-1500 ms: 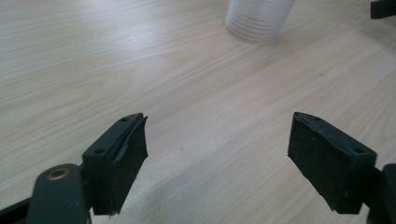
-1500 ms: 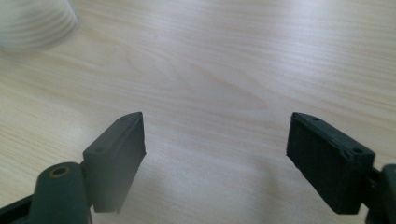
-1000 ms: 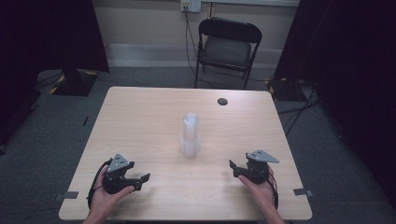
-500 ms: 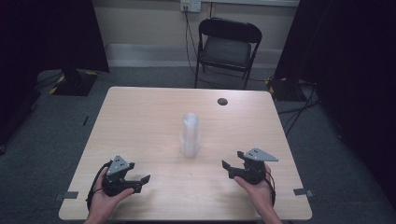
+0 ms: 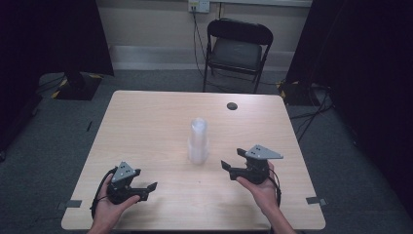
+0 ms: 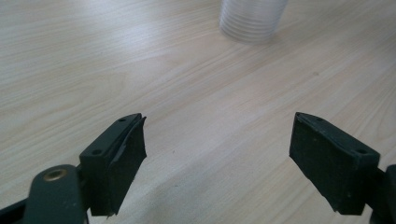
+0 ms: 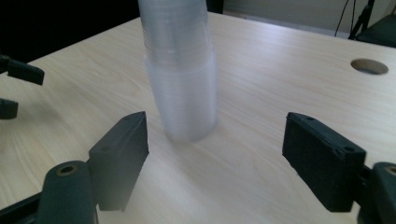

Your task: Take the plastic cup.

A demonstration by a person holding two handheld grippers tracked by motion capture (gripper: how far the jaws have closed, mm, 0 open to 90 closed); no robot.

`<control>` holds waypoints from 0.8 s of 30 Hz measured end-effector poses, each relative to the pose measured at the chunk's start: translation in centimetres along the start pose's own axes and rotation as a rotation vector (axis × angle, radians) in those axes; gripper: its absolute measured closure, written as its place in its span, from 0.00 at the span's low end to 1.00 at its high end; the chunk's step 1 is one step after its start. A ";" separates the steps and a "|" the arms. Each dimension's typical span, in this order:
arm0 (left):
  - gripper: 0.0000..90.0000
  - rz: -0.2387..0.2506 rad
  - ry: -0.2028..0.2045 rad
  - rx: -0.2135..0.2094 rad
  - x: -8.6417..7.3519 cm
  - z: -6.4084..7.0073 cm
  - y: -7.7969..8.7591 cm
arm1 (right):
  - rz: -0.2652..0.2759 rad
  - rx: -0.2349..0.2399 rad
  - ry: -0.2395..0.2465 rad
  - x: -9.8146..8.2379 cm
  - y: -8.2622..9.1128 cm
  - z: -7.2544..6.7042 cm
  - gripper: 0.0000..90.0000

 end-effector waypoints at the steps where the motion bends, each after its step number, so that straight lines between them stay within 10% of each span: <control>1: 0.20 -0.001 -0.001 -0.003 0.0 0.0 0.0 | -0.002 0.007 0.011 0.2 -0.3 -0.2 0.26; 24: 0.21 -0.010 -0.032 0.013 -0.2 0.0 0.0 | 0.052 0.052 0.028 4.3 -4.9 -1.5 0.20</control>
Point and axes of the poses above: each handheld gripper's, and its own axes: y roughly backward along the jaws, x roughly out of its top, z roughly to its right, the point moved 7 cm from there along -y, roughly forward along the jaws, and after that the axes turned 3 degrees about y, right-handed, at the moved point
